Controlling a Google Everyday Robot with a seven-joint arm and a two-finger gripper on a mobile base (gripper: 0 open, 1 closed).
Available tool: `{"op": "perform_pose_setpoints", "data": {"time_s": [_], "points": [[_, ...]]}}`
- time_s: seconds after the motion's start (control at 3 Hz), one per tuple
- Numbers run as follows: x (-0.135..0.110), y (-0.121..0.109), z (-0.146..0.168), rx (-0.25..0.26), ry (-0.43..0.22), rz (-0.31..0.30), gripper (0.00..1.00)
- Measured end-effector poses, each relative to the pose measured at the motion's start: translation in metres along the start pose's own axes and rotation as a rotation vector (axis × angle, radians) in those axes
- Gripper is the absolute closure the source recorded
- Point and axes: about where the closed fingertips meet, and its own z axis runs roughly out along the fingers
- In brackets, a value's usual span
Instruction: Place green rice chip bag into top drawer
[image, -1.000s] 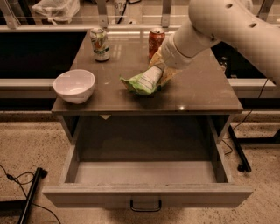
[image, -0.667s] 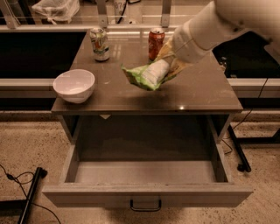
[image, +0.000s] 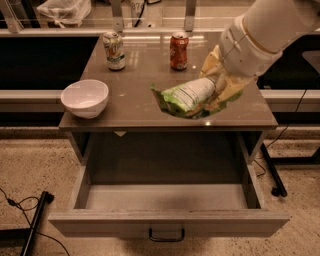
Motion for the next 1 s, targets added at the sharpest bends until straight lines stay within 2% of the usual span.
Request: {"op": "perform_pose_setpoints", "data": {"time_s": [0.33, 1.0], "points": [[-0.013, 0.049, 0.011, -0.122, -0.067, 0.092, 1.00], [-0.013, 0.054, 0.026, -0.147, -0.118, 0.114, 1.00]]}}
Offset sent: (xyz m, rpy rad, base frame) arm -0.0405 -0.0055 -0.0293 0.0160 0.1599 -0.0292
